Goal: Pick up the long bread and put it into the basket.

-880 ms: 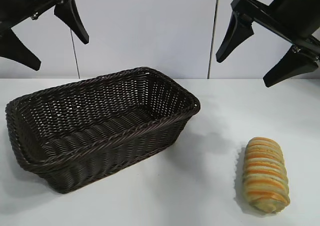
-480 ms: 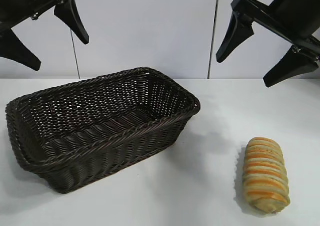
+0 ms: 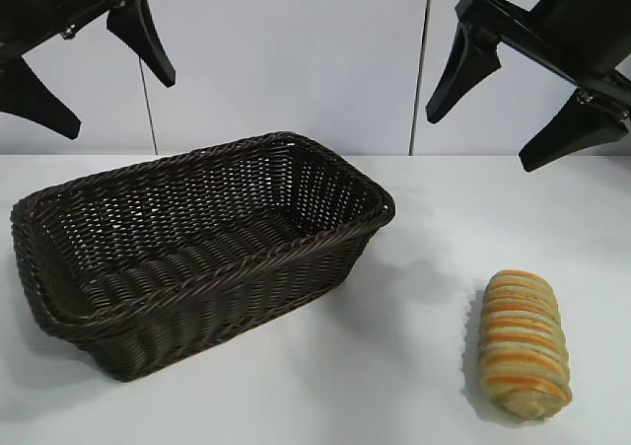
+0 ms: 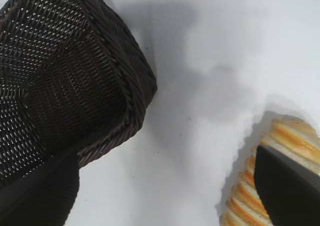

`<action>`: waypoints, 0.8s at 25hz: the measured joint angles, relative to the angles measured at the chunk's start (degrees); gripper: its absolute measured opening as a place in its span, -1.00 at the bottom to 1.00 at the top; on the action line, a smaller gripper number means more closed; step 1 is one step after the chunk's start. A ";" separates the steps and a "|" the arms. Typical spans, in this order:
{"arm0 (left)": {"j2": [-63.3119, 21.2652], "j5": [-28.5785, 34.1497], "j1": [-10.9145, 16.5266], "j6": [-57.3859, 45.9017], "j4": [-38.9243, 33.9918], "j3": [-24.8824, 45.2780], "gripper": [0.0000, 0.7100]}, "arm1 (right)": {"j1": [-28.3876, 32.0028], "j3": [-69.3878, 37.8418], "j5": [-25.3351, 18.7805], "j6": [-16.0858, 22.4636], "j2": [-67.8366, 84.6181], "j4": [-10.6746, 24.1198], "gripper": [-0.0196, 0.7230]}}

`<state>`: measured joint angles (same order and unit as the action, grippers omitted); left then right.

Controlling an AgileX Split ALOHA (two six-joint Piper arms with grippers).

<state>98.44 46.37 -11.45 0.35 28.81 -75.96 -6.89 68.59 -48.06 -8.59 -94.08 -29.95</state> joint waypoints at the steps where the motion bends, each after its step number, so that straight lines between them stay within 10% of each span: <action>1: 0.00 0.68 0.16 -0.35 -0.53 0.00 0.93 | 0.00 0.00 -0.05 0.00 0.00 0.00 0.86; 9: 0.00 5.84 -1.39 -14.78 -18.12 3.25 0.93 | 0.00 0.00 -0.16 0.00 0.00 0.00 0.87; 20: 0.00 -4.12 -1.92 -19.71 -18.35 18.20 0.93 | 0.00 0.00 -0.44 0.00 0.00 -0.05 0.86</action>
<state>98.44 42.26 -13.37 -19.35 10.46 -57.76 -6.89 68.59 -48.50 -8.59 -94.08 -30.01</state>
